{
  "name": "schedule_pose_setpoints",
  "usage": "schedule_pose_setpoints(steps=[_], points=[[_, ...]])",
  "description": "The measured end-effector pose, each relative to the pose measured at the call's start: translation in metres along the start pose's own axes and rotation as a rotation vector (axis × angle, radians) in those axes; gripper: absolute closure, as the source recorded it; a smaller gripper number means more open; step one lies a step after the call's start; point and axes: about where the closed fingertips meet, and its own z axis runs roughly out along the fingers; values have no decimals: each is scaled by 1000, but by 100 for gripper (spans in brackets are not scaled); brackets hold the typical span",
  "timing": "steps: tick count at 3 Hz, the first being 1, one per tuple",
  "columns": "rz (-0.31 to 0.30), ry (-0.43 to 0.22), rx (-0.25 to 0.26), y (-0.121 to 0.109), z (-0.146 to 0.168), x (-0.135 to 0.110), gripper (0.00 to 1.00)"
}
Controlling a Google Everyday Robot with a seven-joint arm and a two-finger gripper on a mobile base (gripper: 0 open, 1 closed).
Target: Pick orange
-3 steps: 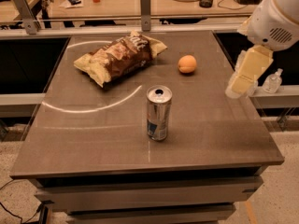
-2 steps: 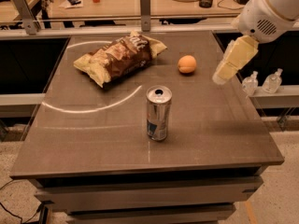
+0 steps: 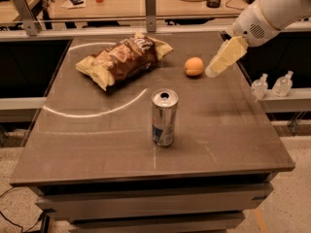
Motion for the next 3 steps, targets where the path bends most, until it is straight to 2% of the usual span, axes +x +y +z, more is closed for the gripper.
schedule_pose_setpoints(steps=[1, 2, 3], points=[[-63, -58, -59, -11, 33, -9, 0], [-138, -75, -102, -22, 65, -20, 0], [-144, -69, -128, -26, 82, -20, 0]])
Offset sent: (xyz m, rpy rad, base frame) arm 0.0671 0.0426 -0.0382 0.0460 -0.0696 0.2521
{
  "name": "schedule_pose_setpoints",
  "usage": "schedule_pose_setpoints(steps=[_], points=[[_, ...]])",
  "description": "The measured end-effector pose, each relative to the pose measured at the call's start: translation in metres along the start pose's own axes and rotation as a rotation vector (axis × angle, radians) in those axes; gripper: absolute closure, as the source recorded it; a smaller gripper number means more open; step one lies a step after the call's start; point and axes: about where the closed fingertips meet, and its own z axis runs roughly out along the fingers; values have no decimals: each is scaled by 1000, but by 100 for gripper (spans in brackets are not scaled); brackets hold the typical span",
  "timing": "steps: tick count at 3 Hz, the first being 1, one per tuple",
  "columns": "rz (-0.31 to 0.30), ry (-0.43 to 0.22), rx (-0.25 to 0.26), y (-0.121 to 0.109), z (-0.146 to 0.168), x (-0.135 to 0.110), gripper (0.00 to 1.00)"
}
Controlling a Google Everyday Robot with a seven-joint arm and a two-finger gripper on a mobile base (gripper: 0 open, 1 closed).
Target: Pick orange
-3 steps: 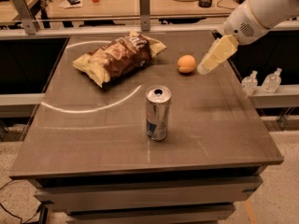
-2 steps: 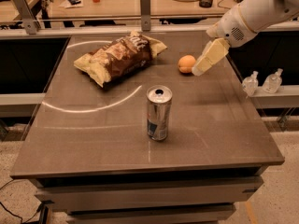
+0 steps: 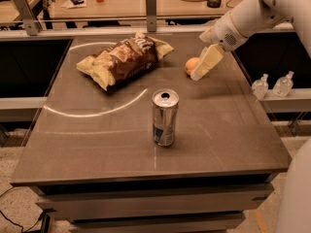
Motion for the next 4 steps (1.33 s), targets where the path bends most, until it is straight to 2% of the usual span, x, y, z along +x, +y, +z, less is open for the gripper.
schedule_pose_setpoints(steps=[2, 3, 4], points=[[15, 16, -80, 1, 39, 6, 0], [18, 17, -82, 1, 40, 7, 0], [21, 16, -86, 0, 41, 13, 16]])
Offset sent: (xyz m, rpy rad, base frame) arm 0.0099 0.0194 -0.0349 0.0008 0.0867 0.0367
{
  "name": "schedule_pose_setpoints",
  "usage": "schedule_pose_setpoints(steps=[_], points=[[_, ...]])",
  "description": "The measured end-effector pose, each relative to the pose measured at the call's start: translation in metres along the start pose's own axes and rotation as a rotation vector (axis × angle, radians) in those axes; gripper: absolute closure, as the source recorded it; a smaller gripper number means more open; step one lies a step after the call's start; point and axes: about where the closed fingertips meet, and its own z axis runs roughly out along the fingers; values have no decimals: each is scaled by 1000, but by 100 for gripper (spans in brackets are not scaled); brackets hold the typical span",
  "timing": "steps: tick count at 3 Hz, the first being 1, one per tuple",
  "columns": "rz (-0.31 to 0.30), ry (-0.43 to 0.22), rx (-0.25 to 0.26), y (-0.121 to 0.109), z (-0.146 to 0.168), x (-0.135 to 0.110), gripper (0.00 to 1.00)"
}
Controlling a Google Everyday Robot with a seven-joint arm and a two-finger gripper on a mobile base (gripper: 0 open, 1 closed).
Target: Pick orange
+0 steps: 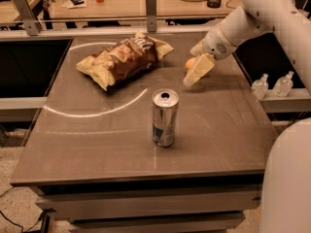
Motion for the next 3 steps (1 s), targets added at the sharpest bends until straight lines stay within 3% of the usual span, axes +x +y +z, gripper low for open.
schedule_pose_setpoints(steps=[3], points=[[-47, -30, 20, 0, -10, -5, 86]])
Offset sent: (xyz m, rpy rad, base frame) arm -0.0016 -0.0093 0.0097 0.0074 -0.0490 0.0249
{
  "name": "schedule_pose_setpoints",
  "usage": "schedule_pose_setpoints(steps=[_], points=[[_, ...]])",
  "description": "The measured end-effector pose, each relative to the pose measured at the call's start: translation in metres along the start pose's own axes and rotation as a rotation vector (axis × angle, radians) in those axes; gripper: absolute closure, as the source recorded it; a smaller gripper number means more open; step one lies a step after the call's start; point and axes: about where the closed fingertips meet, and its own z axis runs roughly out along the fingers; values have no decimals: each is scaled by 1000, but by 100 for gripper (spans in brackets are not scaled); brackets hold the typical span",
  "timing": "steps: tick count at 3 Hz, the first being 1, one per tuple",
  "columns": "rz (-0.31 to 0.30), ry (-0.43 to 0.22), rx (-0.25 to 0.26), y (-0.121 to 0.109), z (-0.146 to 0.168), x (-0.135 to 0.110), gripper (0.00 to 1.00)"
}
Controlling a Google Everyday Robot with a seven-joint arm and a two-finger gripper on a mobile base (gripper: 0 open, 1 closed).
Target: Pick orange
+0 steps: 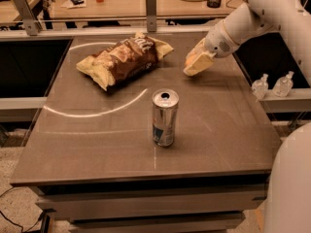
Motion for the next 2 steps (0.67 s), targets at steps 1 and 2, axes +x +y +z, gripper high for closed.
schedule_pose_setpoints(steps=[1, 2], points=[[-8, -83, 48, 1, -31, -26, 100], [25, -254, 65, 4, -72, -48, 100]])
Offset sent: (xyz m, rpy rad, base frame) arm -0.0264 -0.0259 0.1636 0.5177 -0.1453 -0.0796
